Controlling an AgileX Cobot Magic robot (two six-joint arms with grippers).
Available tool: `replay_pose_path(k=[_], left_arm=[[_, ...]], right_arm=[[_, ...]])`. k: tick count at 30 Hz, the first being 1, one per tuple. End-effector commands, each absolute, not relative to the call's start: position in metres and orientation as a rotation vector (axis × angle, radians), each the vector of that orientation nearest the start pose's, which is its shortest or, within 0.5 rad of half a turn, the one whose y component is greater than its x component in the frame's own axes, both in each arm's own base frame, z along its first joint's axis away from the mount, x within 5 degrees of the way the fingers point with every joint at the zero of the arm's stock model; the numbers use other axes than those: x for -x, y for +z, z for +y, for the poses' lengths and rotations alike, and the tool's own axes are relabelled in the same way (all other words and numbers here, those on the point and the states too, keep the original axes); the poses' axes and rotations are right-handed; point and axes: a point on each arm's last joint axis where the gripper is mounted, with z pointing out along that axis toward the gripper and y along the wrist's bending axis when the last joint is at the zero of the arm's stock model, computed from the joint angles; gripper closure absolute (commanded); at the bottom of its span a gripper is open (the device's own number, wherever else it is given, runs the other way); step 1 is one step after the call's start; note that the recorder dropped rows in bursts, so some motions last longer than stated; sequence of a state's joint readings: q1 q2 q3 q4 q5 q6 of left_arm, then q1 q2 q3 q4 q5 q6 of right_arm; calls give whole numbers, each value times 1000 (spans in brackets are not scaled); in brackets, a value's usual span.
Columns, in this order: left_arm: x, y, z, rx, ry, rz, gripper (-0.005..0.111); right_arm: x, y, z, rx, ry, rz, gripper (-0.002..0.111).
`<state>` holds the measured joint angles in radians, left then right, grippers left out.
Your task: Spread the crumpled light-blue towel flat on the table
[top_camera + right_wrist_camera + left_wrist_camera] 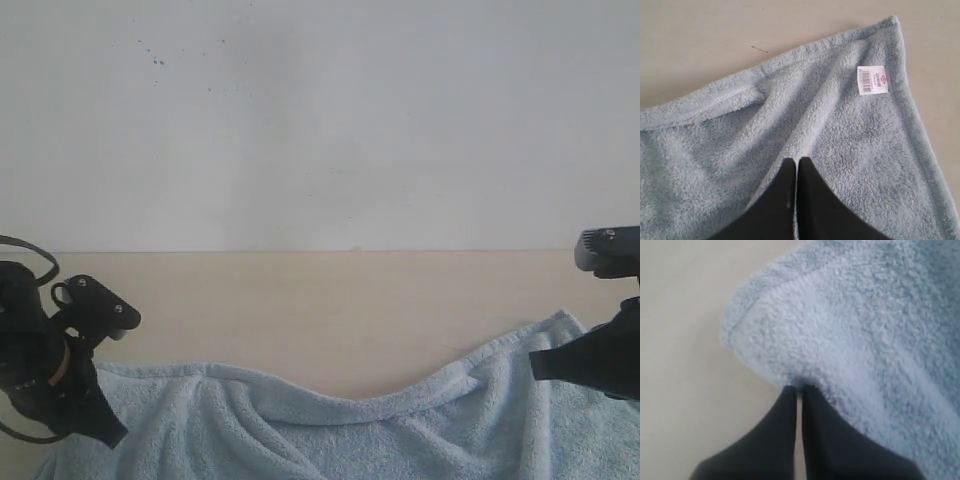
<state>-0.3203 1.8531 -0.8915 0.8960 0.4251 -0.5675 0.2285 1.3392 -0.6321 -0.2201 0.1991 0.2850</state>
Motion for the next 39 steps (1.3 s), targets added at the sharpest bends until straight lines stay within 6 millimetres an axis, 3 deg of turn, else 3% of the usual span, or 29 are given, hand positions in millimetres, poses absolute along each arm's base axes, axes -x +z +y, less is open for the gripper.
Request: replay_pose_path(k=[1,11,21,24,28,29,32,39], left_arm=[[-336,123,-81,-686,407,2570,103],[-344,118,-95,-691,259,2517,103],[-340,87,-85,-686,366,2654,103],[-337,87,-71,-644,469,2714,103],[-334,89,-26,-517,697,2837,103],[-334,92,-9,-444,731,2863,103],[-335,106,16,-299,703,2849,103],[-340,159,17,-239,653,2676,103]], right_arm=[[-247,214,54,193,92,2354,108],[-249,216,55,194,104,2323,108],[-249,216,55,194,103,2325,108],[-249,215,55,194,102,2329,108],[-249,215,55,194,102,2329,108],[-249,215,55,192,103,2329,108],[-249,215,55,192,103,2329,108],[-250,211,51,283,44,2345,108]])
